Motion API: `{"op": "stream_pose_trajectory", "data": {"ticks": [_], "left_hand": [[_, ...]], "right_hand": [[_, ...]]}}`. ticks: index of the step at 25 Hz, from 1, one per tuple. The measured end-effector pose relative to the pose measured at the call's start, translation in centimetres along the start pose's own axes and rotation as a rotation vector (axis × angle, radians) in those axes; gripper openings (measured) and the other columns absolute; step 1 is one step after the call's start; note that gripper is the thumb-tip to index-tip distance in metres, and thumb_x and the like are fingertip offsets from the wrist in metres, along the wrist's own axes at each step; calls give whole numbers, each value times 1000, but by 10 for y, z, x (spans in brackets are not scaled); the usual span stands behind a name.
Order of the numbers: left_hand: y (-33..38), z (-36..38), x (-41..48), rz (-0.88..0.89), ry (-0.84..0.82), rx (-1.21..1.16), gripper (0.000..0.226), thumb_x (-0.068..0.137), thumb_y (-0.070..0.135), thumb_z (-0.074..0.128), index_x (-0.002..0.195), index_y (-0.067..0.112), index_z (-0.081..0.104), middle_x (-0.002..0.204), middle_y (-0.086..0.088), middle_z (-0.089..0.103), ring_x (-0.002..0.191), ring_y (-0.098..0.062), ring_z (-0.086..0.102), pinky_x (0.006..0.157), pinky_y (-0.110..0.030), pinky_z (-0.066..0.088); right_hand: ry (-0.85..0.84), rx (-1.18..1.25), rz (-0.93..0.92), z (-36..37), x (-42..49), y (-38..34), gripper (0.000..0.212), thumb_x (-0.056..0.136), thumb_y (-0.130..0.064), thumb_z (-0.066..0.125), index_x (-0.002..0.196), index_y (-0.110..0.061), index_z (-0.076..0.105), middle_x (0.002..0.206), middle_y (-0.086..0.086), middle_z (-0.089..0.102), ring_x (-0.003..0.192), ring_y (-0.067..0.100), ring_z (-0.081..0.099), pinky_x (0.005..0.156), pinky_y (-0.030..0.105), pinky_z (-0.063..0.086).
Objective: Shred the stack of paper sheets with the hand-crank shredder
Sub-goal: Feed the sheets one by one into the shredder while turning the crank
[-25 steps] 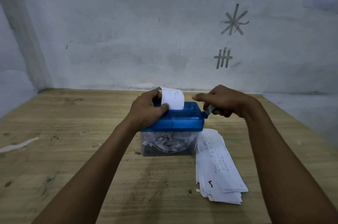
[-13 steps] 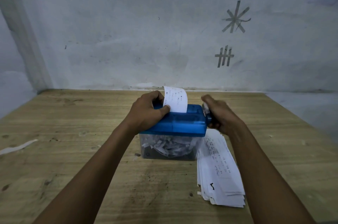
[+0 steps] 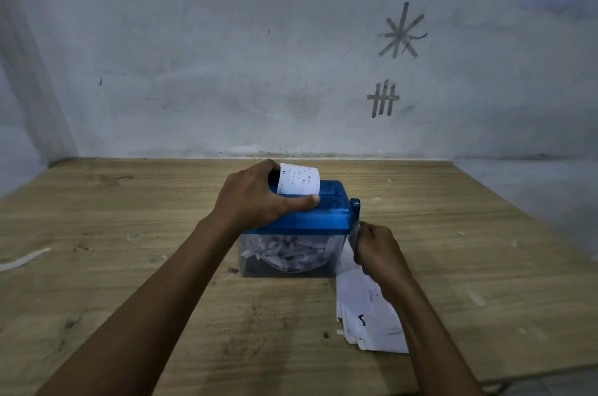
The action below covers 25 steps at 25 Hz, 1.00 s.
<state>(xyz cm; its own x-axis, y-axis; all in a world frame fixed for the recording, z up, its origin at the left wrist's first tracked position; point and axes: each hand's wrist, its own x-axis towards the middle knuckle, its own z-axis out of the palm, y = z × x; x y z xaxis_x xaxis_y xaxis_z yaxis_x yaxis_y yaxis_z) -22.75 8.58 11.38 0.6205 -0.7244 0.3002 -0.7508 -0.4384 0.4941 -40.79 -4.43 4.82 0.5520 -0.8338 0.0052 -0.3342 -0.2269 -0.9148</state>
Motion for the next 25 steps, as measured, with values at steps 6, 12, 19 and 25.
{"op": "stream_pose_trajectory", "data": {"ticks": [6, 12, 19, 25], "left_hand": [[4, -4, 2, 33, -51, 29, 90, 53, 96, 52, 112, 28, 59, 114, 8, 65, 94, -17, 58, 80, -36, 51], [5, -3, -3, 107, -99, -54, 100, 50, 96, 54, 125, 29, 59, 129, 8, 66, 103, -17, 62, 89, -38, 54], [-1, 2, 1, 155, -61, 119, 117, 47, 110, 33, 139, 39, 44, 132, 9, 63, 100, -16, 57, 95, -46, 50], [9, 4, -6, 50, -45, 146, 120, 44, 110, 30, 141, 41, 49, 134, 9, 64, 108, -20, 62, 98, -43, 47]], "right_hand": [[238, -175, -252, -32, -24, -64, 57, 102, -32, 42, 48, -11, 43, 45, 1, 43, 42, 10, 37, 48, 28, 29], [339, 49, -209, -19, 44, -102, 50, 102, -29, 32, 57, -10, 40, 56, 8, 46, 53, 21, 42, 55, 31, 32], [56, 289, 48, 10, 95, -66, 41, 95, -21, 38, 56, -11, 48, 61, 10, 52, 53, 21, 44, 59, 31, 36], [-12, 325, 132, 21, 91, -16, 27, 95, -20, 45, 69, -15, 48, 80, 18, 49, 62, 23, 45, 56, 31, 35]]}}
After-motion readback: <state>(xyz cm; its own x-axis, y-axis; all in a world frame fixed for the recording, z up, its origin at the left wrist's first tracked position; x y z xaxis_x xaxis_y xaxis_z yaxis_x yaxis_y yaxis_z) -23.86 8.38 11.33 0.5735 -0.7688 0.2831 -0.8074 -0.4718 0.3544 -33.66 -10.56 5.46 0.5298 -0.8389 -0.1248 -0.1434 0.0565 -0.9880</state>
